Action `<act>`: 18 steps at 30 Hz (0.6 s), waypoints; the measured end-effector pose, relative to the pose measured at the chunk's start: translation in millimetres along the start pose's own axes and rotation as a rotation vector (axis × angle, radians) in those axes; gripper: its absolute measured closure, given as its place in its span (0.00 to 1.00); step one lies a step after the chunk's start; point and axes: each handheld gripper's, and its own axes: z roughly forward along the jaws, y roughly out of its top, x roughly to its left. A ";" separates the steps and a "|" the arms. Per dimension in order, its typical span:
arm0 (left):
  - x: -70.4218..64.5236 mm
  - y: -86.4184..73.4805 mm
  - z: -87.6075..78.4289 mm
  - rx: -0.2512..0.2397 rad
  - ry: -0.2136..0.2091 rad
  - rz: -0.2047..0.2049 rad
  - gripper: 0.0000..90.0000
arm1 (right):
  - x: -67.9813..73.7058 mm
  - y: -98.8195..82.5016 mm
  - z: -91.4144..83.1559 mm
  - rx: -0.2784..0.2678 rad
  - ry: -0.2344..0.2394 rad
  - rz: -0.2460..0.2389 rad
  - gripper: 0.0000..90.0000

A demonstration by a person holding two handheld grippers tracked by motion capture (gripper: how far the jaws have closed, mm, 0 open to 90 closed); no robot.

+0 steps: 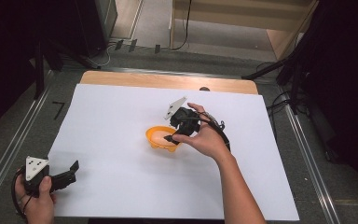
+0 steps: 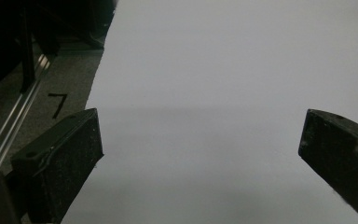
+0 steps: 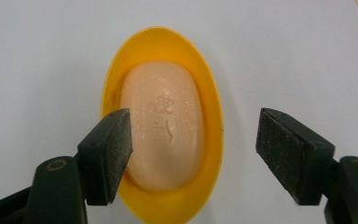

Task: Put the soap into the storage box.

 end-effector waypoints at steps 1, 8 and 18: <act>0.0 0.0 0.0 0.000 0.000 0.000 0.00 | 0.0 0.0 0.0 0.000 0.000 0.000 0.30; -0.2 -0.1 0.1 -0.001 0.002 0.002 0.00 | -0.8 -16.5 -18.0 -0.043 -0.019 0.073 0.24; -0.7 -0.1 0.2 -0.002 0.003 0.005 0.00 | -3.5 -42.9 -38.3 -0.094 -0.032 0.169 0.19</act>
